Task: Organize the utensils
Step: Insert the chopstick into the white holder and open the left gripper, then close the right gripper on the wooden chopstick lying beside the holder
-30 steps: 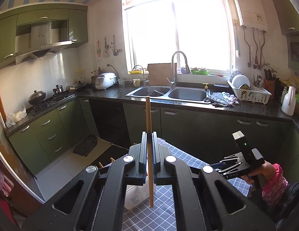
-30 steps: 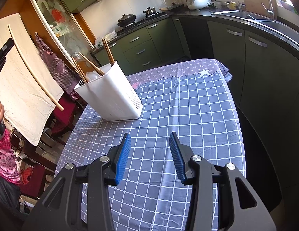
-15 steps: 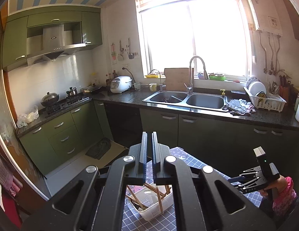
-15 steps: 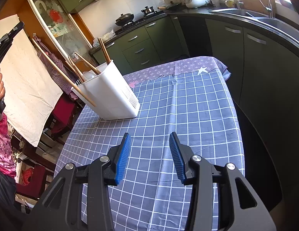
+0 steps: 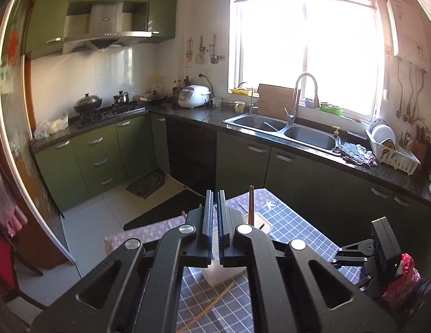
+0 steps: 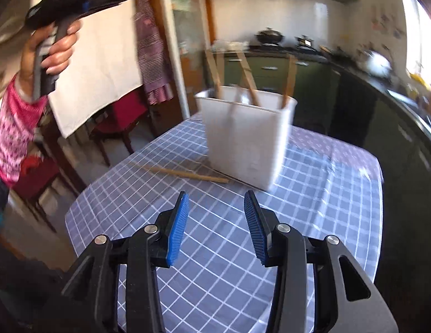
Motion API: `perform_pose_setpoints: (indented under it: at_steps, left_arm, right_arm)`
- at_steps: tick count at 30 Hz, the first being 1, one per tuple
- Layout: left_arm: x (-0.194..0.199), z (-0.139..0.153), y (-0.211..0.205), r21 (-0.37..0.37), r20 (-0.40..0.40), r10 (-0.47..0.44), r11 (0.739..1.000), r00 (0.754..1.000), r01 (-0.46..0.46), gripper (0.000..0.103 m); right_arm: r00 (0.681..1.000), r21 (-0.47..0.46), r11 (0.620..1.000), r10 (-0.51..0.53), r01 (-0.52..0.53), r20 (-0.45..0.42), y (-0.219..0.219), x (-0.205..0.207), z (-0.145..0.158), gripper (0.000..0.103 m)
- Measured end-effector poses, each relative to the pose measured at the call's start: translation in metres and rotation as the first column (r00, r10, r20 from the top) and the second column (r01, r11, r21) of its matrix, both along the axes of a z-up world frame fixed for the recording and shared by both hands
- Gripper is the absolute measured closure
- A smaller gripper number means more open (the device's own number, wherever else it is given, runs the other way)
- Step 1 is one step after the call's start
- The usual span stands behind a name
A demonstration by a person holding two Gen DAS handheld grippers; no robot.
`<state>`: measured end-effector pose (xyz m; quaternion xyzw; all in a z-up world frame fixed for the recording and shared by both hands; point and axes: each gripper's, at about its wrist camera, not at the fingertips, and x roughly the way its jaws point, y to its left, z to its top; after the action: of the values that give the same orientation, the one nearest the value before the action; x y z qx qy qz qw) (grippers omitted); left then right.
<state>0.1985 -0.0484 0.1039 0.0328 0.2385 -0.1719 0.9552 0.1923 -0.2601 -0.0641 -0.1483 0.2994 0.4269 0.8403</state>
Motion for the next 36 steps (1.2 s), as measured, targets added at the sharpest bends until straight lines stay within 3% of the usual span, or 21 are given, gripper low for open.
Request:
perform_pose_setpoints:
  at_steps: [2,4,6,7,9,12,14,20,22,24,29,31,36]
  left_arm:
    - [-0.02,-0.011,0.018,-0.045,-0.004,0.032,0.998,0.999,-0.032,0.096]
    - [-0.044,-0.017,0.034,-0.08,0.022,0.06,0.995,0.998,-0.058,0.074]
    - [-0.067,-0.017,0.049,-0.103,0.058,0.109,0.989,0.992,-0.103,0.053]
    - [-0.076,-0.016,0.056,-0.112,0.07,0.12,0.987,0.99,-0.112,0.047]
    - [-0.092,-0.015,0.067,-0.108,0.091,0.137,0.986,0.986,-0.127,0.046]
    - [-0.108,-0.016,0.084,-0.107,0.098,0.162,0.983,0.982,-0.152,0.043]
    - [-0.114,-0.02,0.094,-0.103,0.092,0.179,0.98,0.98,-0.17,0.043]
    - [-0.122,-0.029,0.109,-0.1,0.079,0.188,0.979,0.979,-0.18,0.042]
    - [-0.124,-0.029,0.111,-0.105,0.083,0.189,0.978,0.979,-0.18,0.042]
    - [-0.126,-0.03,0.111,-0.109,0.084,0.186,0.978,0.979,-0.177,0.042]
    - [-0.127,-0.029,0.107,-0.101,0.085,0.187,0.979,0.979,-0.179,0.042]
    - [-0.127,-0.028,0.107,-0.098,0.084,0.188,0.979,0.979,-0.18,0.041]
    - [-0.127,-0.028,0.109,-0.104,0.078,0.202,0.976,0.976,-0.193,0.04]
  right_arm:
    - [0.982,-0.097,0.978,0.186,-0.182,0.029,0.047,-0.002,0.002,0.061]
    - [0.93,-0.21,0.911,0.367,-0.354,0.024,0.099,-0.002,-0.001,0.059]
    - [0.865,-0.296,0.819,0.497,-0.492,-0.066,0.148,0.005,-0.01,0.057]
    - [0.838,-0.331,0.776,0.534,-0.537,-0.108,0.172,0.011,-0.017,0.056]
    - [0.802,-0.423,0.693,0.571,-0.584,-0.173,0.216,0.023,-0.037,0.051]
    - [0.778,-0.518,0.605,0.59,-0.604,-0.218,0.266,0.037,-0.069,0.052]
    - [0.767,-0.545,0.57,0.591,-0.615,-0.249,0.284,0.047,-0.082,0.058]
    - [0.743,-0.588,0.491,0.586,-0.643,-0.323,0.31,0.063,-0.107,0.071]
    - [0.742,-0.605,0.473,0.581,-0.641,-0.333,0.316,0.068,-0.113,0.08]
    - [0.738,-0.612,0.454,0.575,-0.648,-0.354,0.32,0.072,-0.119,0.081]
    - [0.721,-0.594,0.439,0.566,-0.674,-0.4,0.324,0.083,-0.125,0.082]
    - [0.71,-0.579,0.436,0.566,-0.689,-0.419,0.322,0.083,-0.128,0.094]
    - [0.728,-0.558,0.48,0.549,-0.677,-0.411,0.313,0.075,-0.127,0.096]
